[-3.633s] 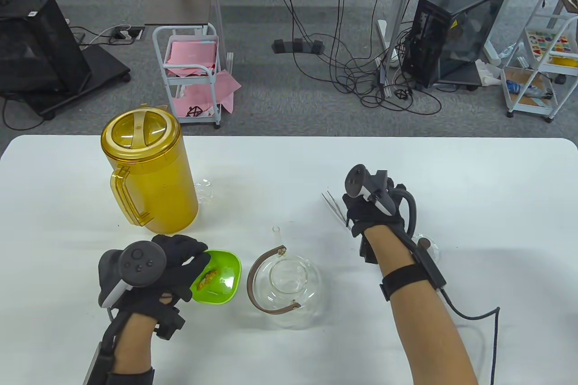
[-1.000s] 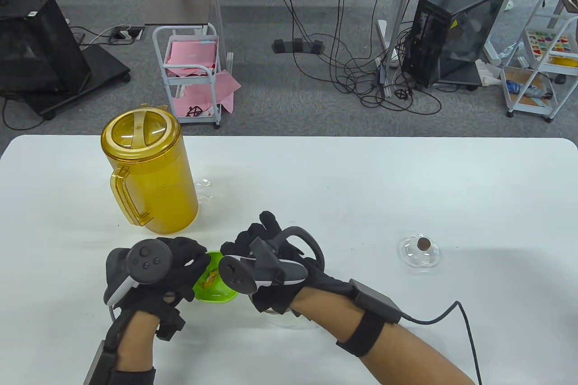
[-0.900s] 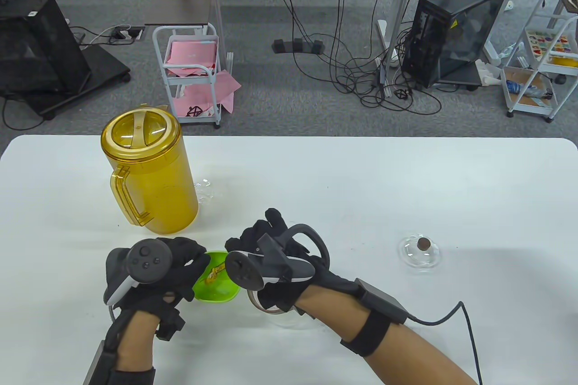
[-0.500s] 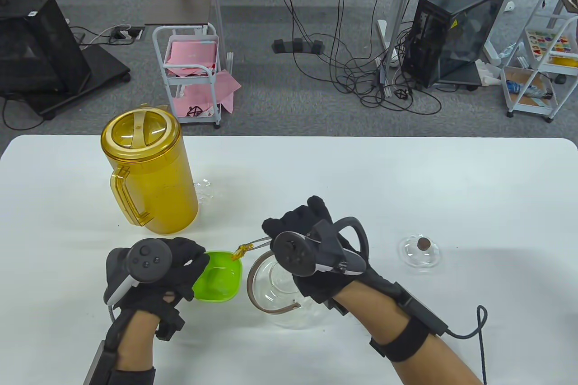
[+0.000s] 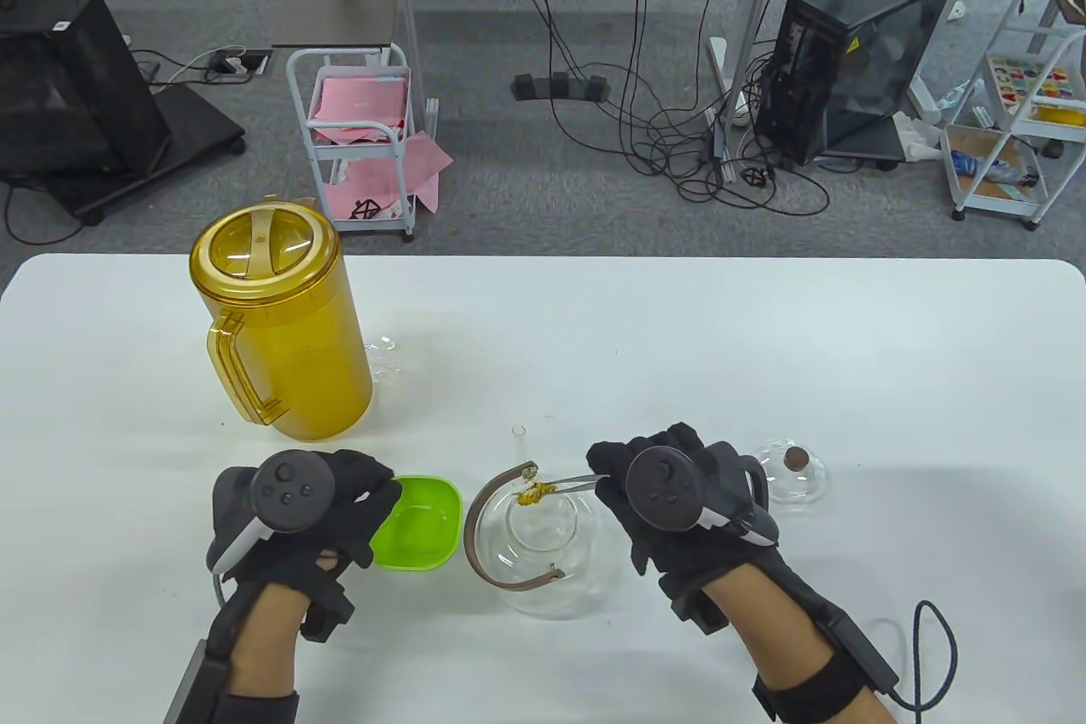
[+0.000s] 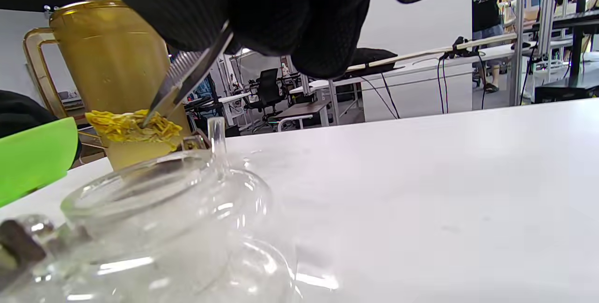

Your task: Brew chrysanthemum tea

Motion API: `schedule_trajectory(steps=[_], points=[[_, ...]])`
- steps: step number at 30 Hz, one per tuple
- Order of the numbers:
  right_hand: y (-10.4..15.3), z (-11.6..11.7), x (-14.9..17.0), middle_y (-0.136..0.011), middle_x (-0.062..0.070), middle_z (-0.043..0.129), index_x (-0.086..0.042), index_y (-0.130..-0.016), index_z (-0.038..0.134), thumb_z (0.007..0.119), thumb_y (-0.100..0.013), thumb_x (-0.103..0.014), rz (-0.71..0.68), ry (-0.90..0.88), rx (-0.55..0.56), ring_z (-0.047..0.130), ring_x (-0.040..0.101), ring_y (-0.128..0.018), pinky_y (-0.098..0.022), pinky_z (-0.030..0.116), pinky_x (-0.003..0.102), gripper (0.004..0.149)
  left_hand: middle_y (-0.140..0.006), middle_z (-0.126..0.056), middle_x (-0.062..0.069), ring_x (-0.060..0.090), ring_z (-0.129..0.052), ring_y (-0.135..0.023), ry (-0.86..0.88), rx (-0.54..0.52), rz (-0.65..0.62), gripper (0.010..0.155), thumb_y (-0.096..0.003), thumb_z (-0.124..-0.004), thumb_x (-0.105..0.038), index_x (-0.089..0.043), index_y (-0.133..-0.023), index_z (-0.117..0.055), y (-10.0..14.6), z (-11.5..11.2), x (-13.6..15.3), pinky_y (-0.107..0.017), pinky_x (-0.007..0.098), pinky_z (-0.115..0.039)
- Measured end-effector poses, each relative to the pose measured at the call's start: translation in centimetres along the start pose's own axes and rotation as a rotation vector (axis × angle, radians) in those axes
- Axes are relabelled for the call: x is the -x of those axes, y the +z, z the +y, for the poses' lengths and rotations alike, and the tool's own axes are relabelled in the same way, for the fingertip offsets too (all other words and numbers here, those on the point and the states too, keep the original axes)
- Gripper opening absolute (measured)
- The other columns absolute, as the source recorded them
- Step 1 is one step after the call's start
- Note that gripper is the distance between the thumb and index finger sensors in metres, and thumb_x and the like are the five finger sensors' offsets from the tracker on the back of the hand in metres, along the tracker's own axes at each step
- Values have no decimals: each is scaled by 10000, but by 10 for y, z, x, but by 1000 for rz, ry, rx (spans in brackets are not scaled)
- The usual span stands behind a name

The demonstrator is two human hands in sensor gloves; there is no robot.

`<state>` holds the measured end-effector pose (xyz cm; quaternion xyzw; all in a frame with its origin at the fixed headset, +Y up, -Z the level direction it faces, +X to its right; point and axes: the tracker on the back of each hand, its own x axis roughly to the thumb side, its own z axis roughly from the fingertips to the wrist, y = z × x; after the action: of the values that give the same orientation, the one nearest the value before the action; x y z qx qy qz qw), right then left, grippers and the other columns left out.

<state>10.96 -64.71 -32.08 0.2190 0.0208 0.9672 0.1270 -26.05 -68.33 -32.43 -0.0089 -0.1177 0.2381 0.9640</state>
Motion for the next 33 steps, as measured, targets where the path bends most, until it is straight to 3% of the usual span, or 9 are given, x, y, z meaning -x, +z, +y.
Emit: schedule_trajectory(steps=[6,13,19,25,28,33], points=[[1,14,3,-822,-28,834,-266,-1024,697,744,-578,-431,-6,12,-20,831,285,-908,-741,467,691,478,-974,-905,94,430,-771,-931,-1,10,3,402,-580,-809,-488,-214,-855,-910,-1,-2,0,-753,723,-436],[-1,4,15,-835,-20,809,-246,-1052,657,720,-590,-423,58,-77,52,814,292,-910,-753,446,692,499,-973,-905,96,431,-769,-931,4,9,2,403,-580,-808,-489,-212,-855,-910,-1,-3,-1,-753,723,-436],[-38,-3,50,-826,-20,800,-224,-1036,661,697,-596,-415,351,-172,99,837,287,-882,-754,428,697,481,-975,-903,93,429,-770,-932,4,8,-9,402,-580,-807,-490,-216,-856,-909,-2,-5,-5,-753,722,-437],[-90,4,99,-866,-18,756,-225,-1023,613,636,-601,-447,652,-181,33,807,328,-930,-752,405,703,478,-973,-905,95,430,-769,-932,17,-2,-9,403,-579,-809,-488,-213,-855,-911,-2,-3,-3,-753,723,-436],[-112,23,120,-911,-3,730,-232,-1018,606,621,-602,-459,801,-99,-29,754,364,-981,-750,397,706,474,-974,-905,96,430,-768,-932,21,-6,-7,403,-579,-809,-488,-212,-854,-912,-1,-2,-1,-754,722,-434],[-130,59,134,-998,34,664,-243,-1020,599,615,-607,-465,926,134,-117,648,395,-1046,-749,386,711,469,-975,-903,98,432,-767,-933,25,-12,-15,404,-580,-809,-487,-211,-856,-911,0,1,0,-755,722,-433]])
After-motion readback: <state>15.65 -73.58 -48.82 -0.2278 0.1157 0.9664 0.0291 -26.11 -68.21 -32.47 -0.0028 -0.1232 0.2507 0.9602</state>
